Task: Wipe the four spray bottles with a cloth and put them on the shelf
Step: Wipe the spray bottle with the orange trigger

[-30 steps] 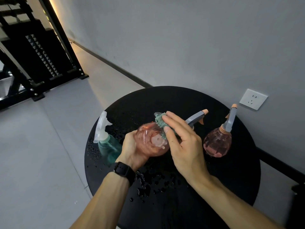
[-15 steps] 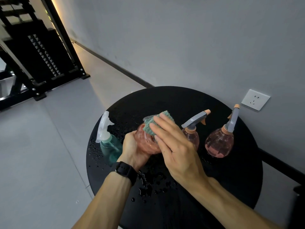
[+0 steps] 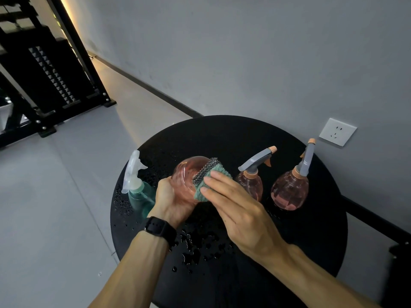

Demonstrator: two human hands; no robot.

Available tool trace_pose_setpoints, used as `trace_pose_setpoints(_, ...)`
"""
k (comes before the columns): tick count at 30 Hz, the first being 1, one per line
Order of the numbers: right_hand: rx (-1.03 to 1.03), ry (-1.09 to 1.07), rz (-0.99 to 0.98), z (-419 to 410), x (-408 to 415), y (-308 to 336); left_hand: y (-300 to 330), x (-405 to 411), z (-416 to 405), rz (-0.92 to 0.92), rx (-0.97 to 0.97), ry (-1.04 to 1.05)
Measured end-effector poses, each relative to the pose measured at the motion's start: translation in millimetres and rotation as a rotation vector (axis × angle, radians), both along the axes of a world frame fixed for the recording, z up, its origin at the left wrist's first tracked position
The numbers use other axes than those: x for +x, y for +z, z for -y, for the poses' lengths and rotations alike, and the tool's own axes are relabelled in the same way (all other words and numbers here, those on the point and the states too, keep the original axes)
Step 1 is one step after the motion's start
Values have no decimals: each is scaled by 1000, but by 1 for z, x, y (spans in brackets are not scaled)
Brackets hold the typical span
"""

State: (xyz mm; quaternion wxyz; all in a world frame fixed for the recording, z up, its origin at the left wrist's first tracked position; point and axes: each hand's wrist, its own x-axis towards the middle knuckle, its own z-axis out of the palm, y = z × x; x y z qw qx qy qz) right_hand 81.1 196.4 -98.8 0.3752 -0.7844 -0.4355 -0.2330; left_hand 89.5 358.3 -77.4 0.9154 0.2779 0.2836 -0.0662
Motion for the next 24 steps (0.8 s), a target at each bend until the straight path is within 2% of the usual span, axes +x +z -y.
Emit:
trace_pose_setpoints(8, 86, -117, -44, -2, 3, 0, 4, 0, 1, 47, 73, -36)
trace_pose_setpoints(14, 208, -217, -90, -19, 4, 16, -1, 1, 4, 80, 200, -38)
trace_pose_setpoints(19, 196, -116, -63, -34, -2, 22, -6, 4, 8, 79, 185, 5)
trace_pose_setpoints(22, 158, -55, -38, -37, -7, 18, -9, 3, 6, -4, 139, 44)
trace_pose_setpoints(24, 127, -39, -24, -35, -8, 16, -8, 3, 3, 24, 107, 34)
